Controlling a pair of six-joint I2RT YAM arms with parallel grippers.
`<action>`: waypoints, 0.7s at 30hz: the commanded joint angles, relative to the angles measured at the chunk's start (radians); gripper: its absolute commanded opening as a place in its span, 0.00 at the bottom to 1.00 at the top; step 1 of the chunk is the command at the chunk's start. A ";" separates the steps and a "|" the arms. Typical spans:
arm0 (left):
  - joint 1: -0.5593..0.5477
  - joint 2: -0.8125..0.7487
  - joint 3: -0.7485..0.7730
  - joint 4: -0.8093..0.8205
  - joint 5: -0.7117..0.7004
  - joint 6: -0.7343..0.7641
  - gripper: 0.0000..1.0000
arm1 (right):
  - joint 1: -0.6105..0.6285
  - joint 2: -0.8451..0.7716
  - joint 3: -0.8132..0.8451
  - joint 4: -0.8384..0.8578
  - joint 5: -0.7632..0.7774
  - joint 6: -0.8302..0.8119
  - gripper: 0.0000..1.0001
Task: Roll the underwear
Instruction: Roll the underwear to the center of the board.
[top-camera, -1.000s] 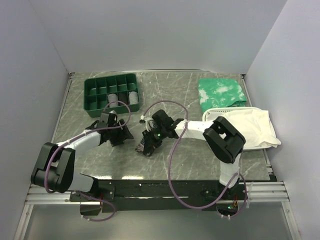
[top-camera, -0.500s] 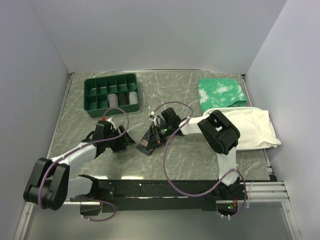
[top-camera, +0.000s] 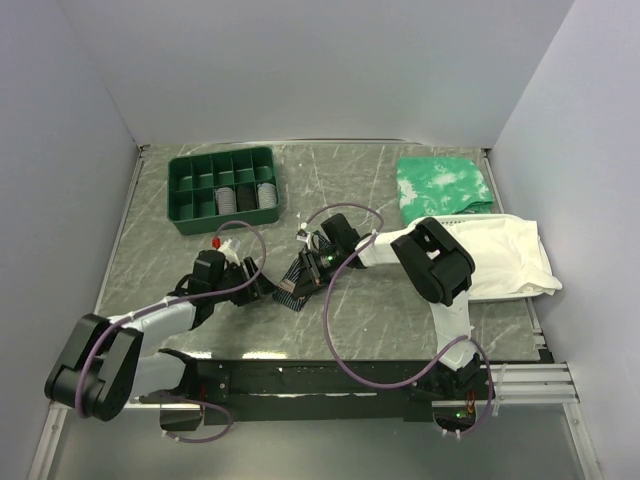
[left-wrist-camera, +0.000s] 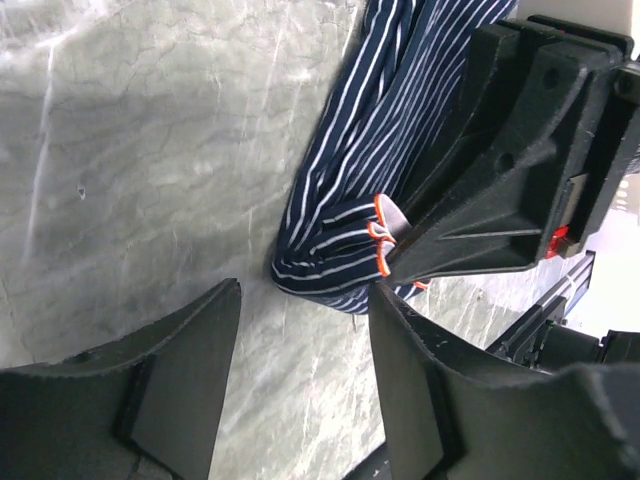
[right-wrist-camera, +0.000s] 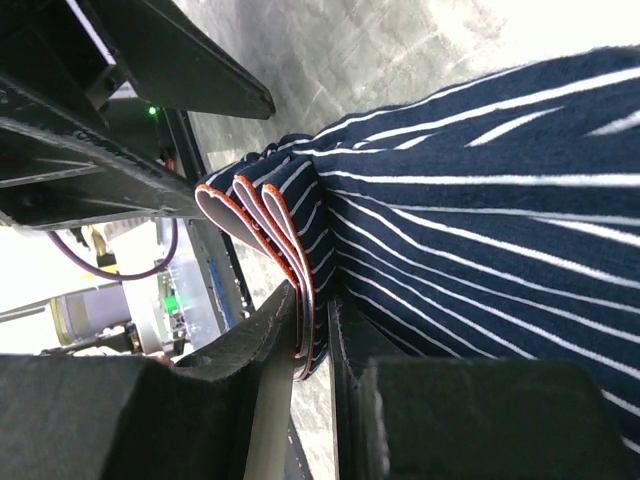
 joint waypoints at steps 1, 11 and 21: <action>-0.005 0.022 -0.013 0.121 0.030 0.028 0.58 | -0.021 0.019 0.039 -0.032 0.020 -0.042 0.11; -0.005 0.106 0.037 0.149 0.030 0.059 0.56 | -0.027 0.019 0.058 -0.062 0.018 -0.061 0.13; -0.005 0.175 0.047 0.232 0.067 0.051 0.56 | -0.027 0.028 0.069 -0.063 0.015 -0.061 0.14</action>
